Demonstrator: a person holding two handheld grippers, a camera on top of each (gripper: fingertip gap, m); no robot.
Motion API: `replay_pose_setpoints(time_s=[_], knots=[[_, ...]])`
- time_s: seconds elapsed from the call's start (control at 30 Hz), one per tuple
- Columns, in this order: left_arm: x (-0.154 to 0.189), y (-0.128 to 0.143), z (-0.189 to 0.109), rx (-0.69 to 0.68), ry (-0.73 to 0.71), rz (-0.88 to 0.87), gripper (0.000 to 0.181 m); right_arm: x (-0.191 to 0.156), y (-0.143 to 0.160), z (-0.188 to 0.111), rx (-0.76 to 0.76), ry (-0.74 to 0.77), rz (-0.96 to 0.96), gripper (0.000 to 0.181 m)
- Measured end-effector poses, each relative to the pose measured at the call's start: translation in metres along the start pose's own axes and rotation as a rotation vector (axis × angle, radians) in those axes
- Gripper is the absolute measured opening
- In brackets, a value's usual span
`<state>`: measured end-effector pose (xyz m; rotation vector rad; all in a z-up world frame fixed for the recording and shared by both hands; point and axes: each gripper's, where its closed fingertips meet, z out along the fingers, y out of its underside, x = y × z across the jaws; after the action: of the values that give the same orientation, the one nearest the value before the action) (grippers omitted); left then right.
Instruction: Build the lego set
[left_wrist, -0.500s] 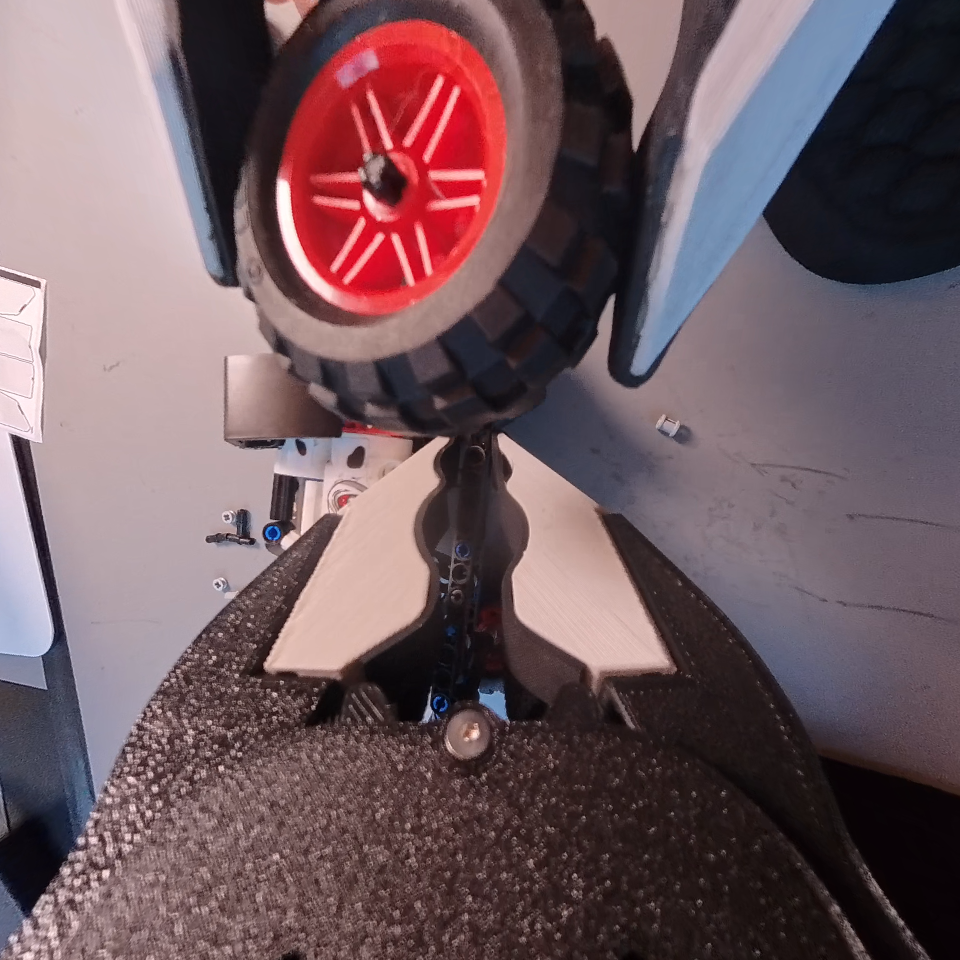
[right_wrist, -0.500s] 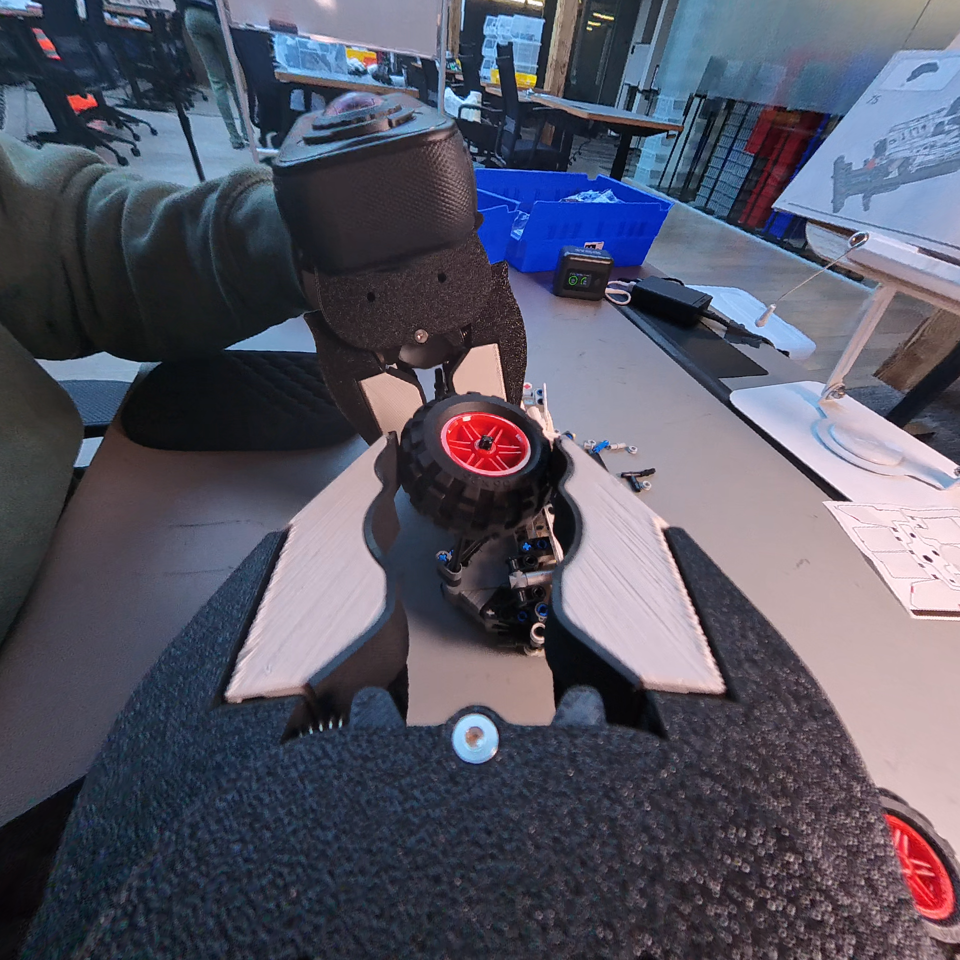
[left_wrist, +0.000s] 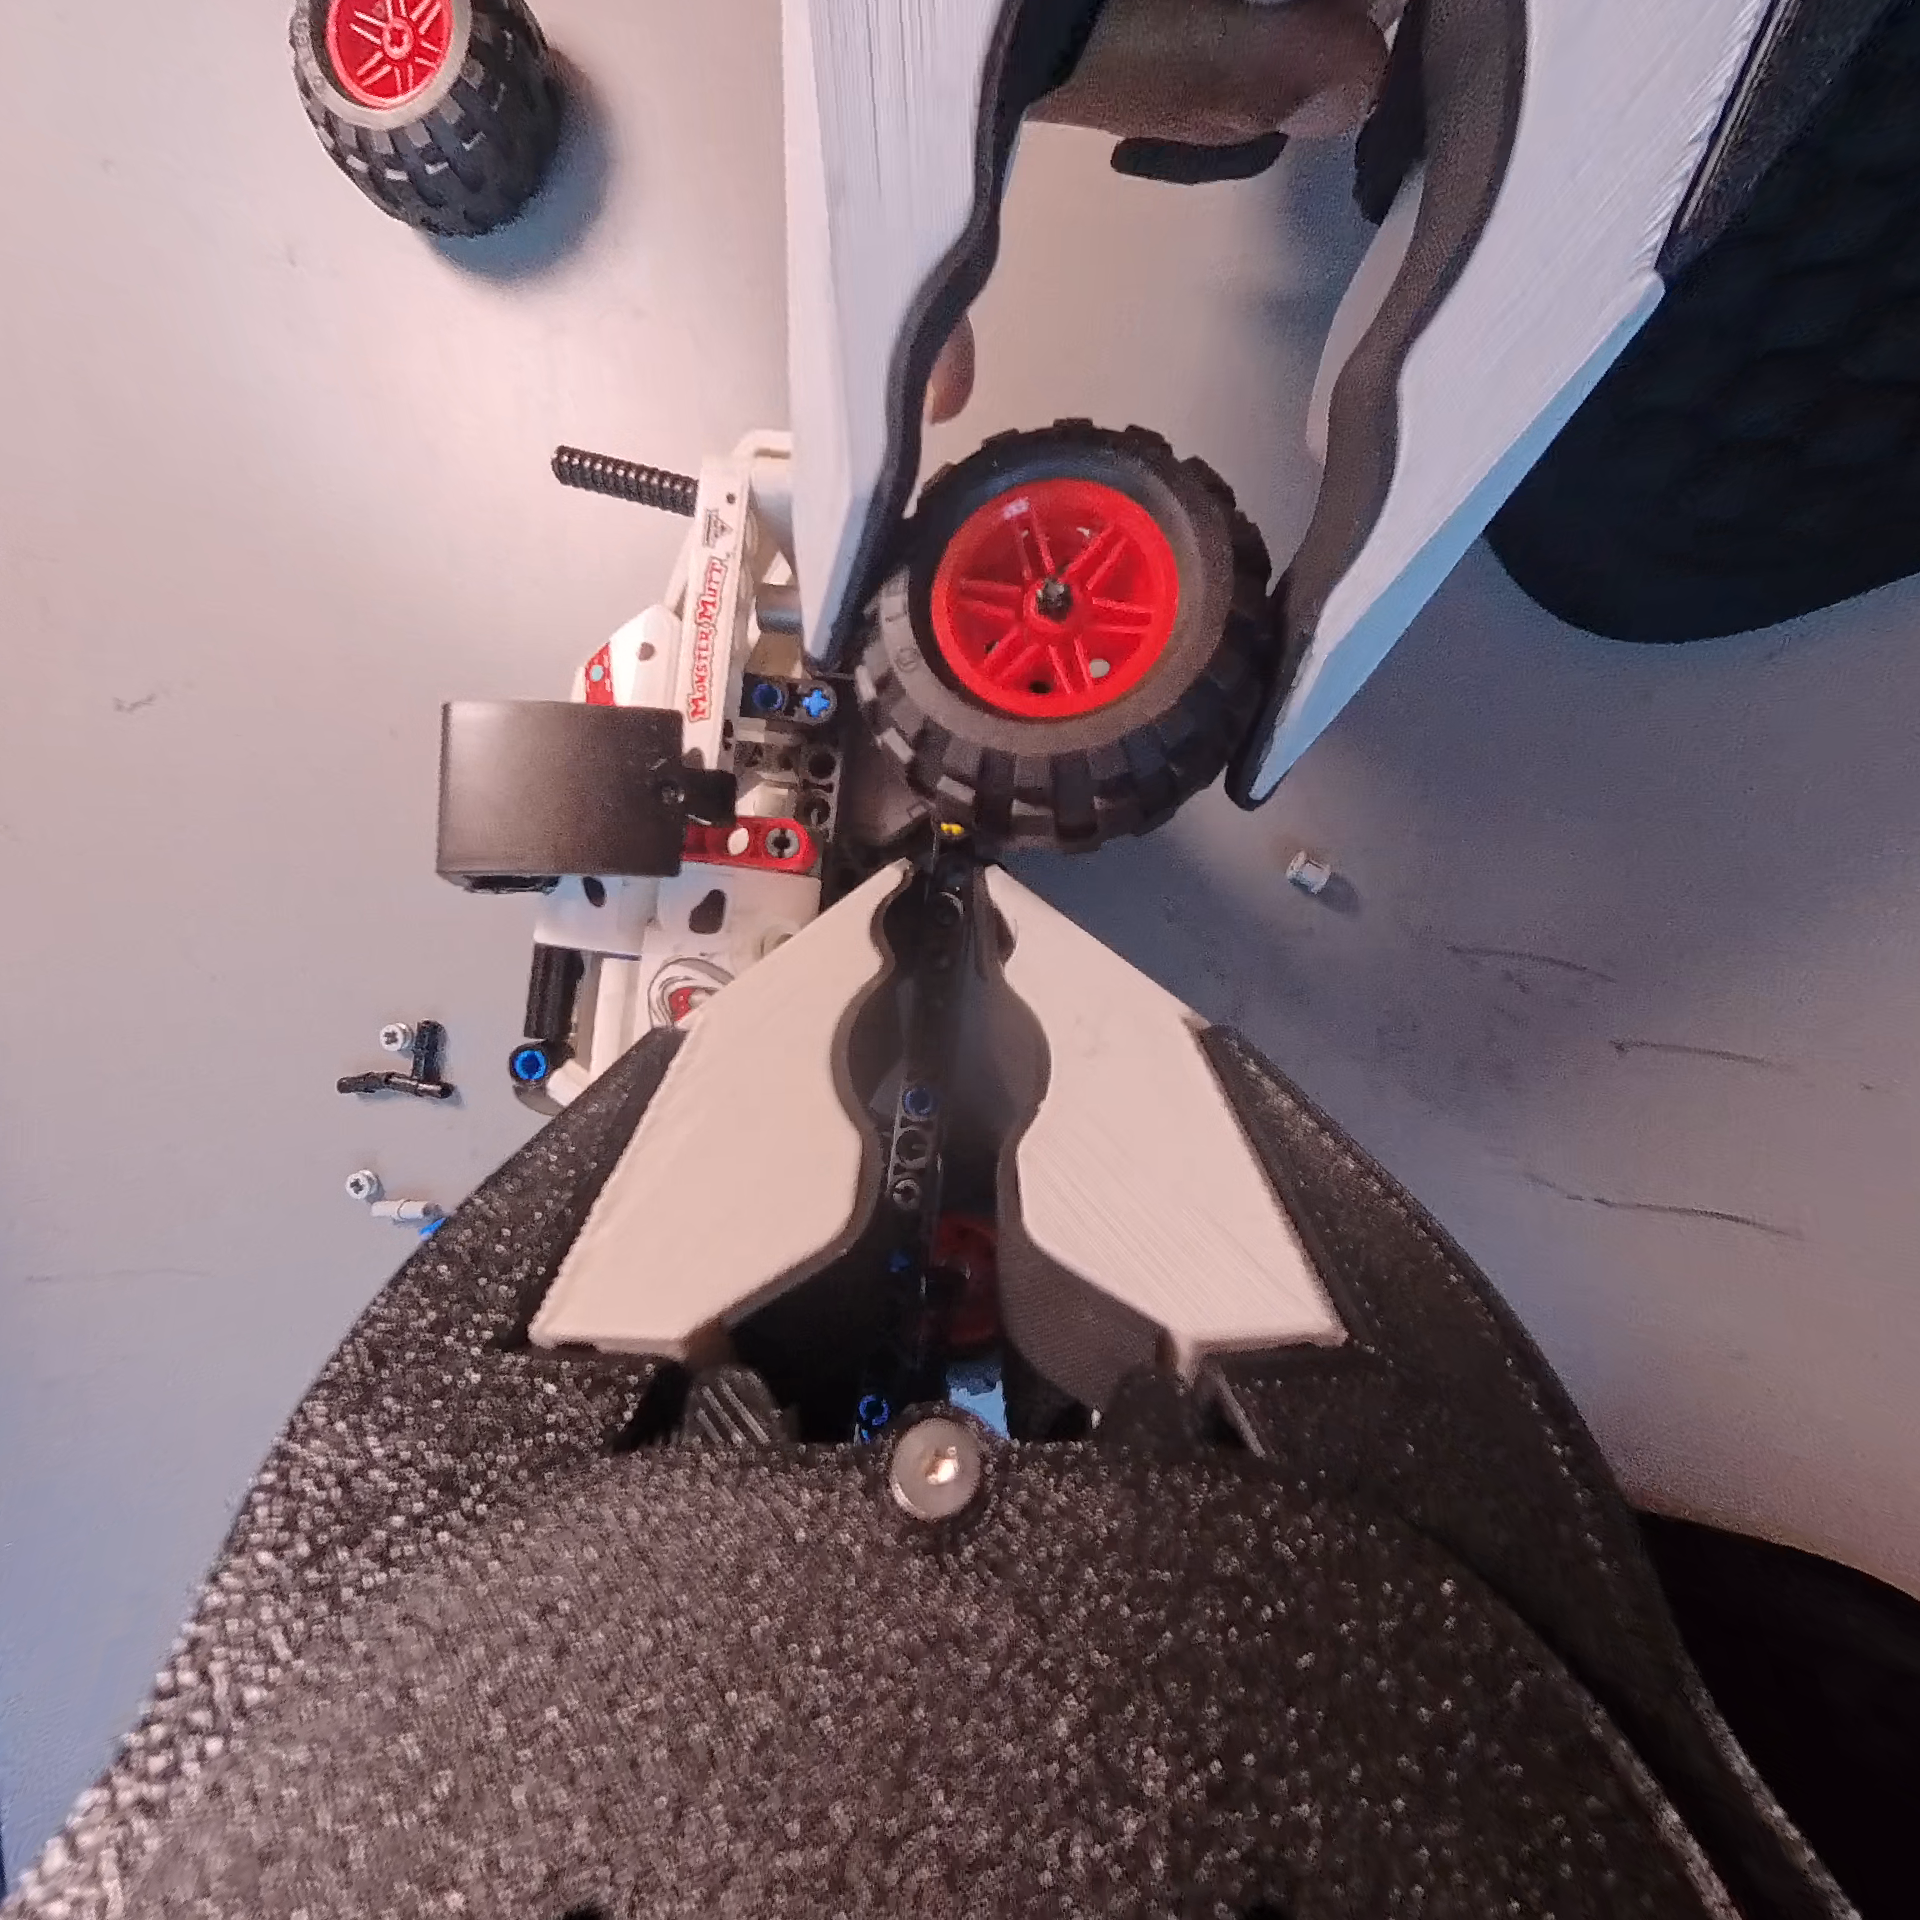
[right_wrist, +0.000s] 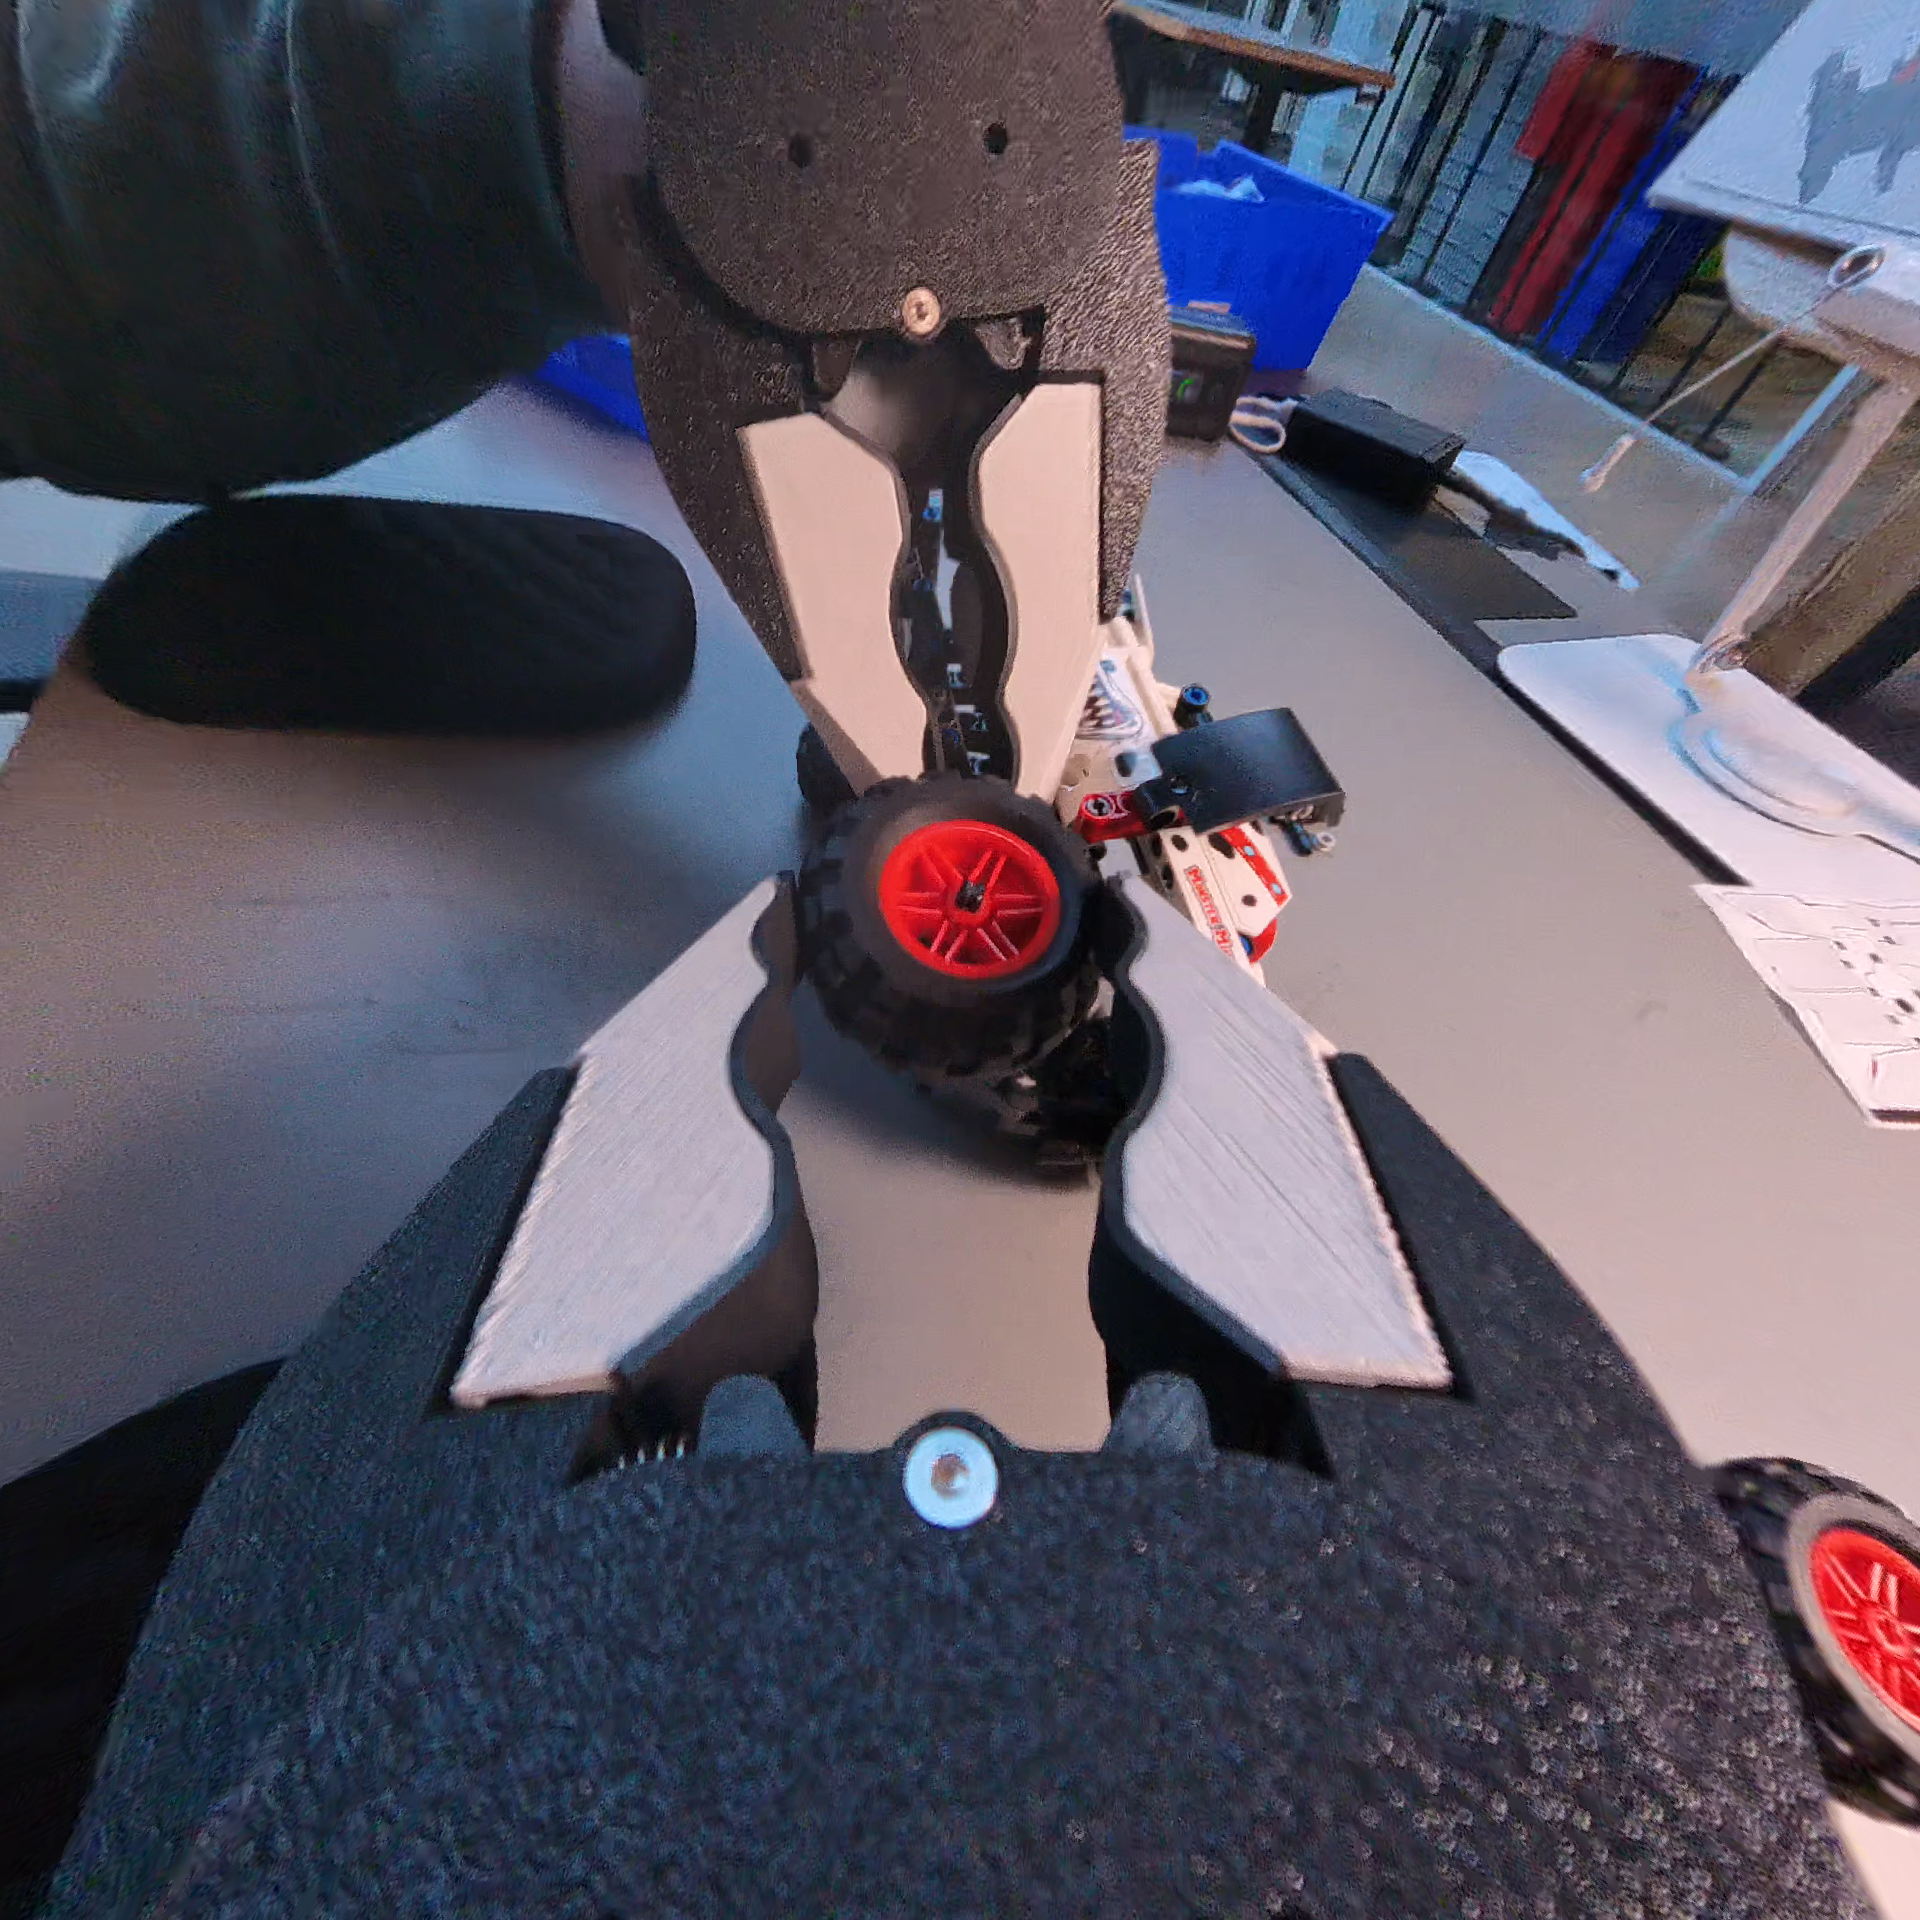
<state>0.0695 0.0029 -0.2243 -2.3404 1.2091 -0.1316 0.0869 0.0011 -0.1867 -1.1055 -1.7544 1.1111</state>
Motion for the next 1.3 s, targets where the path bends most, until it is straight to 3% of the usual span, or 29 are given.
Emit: replay_pose_setpoints(time_s=[0.2, 0.4, 0.47, 0.57, 0.67, 0.77, 0.87, 1.0, 1.07, 1.3], knots=[[-0.002, 0.001, -0.001, -0.002, 0.011, -0.014, 0.006, 0.012, -0.054, -0.023, 0.19, -0.009, 0.036, 0.056], [-0.002, 0.002, -0.002, 0.013, 0.016, -0.023, 0.006, 0.014, -0.061, -0.031, 0.157, 0.01, -0.022, 0.058], [0.0, 0.003, 0.0, -0.013, 0.004, -0.004, 0.006, 0.017, -0.1, -0.057, 0.318, 0.007, -0.008, 0.057], [0.001, 0.001, 0.002, -0.038, -0.022, 0.032, 0.006, 0.026, -0.126, -0.08, 0.276, 0.107, -0.156, 0.056], [0.0, 0.0, -0.002, -0.004, -0.017, 0.018, 0.007, 0.029, -0.129, -0.084, 0.277, 0.079, -0.087, 0.057], [0.003, -0.014, -0.021, 0.133, -0.019, -0.006, 0.02, 0.029, -0.116, -0.081, 0.34, 0.018, 0.052, 0.058], [0.016, -0.05, -0.058, 0.388, 0.021, -0.034, 0.036, 0.025, -0.106, -0.078, 0.422, -0.04, 0.179, 0.058], [0.03, -0.082, -0.068, 0.567, 0.08, -0.095, 0.03, 0.009, -0.105, -0.059, 0.469, -0.105, 0.227, 0.058], [0.032, -0.084, -0.062, 0.594, 0.066, -0.082, 0.0, -0.001, -0.107, -0.05, 0.466, -0.113, 0.195, 0.058], [0.052, -0.085, -0.073, 0.757, 0.151, -0.182, 0.0, -0.022, -0.116, -0.052, 0.465, -0.159, 0.155, 0.054]])
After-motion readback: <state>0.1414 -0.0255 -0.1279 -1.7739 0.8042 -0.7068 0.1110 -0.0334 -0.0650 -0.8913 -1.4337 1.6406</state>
